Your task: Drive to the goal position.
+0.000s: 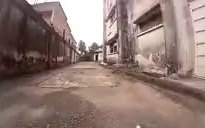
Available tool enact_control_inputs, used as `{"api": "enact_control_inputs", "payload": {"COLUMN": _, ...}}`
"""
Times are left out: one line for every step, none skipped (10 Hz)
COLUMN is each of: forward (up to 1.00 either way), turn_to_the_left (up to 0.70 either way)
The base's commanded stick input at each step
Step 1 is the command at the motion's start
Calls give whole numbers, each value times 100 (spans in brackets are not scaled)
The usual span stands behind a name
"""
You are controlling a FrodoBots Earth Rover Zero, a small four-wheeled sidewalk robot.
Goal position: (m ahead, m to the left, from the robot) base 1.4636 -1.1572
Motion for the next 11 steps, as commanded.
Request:
{"api": "enact_control_inputs", "payload": {"forward": 100, "turn_to_the_left": 3}}
{"api": "enact_control_inputs", "payload": {"forward": 100, "turn_to_the_left": 3}}
{"api": "enact_control_inputs", "payload": {"forward": 100, "turn_to_the_left": 3}}
{"api": "enact_control_inputs", "payload": {"forward": 100, "turn_to_the_left": 3}}
{"api": "enact_control_inputs", "payload": {"forward": 100, "turn_to_the_left": 3}}
{"api": "enact_control_inputs", "payload": {"forward": 100, "turn_to_the_left": 3}}
{"api": "enact_control_inputs", "payload": {"forward": 100, "turn_to_the_left": 3}}
{"api": "enact_control_inputs", "payload": {"forward": 100, "turn_to_the_left": 3}}
{"api": "enact_control_inputs", "payload": {"forward": 100, "turn_to_the_left": 3}}
{"api": "enact_control_inputs", "payload": {"forward": 100, "turn_to_the_left": 3}}
{"api": "enact_control_inputs", "payload": {"forward": 100, "turn_to_the_left": 3}}
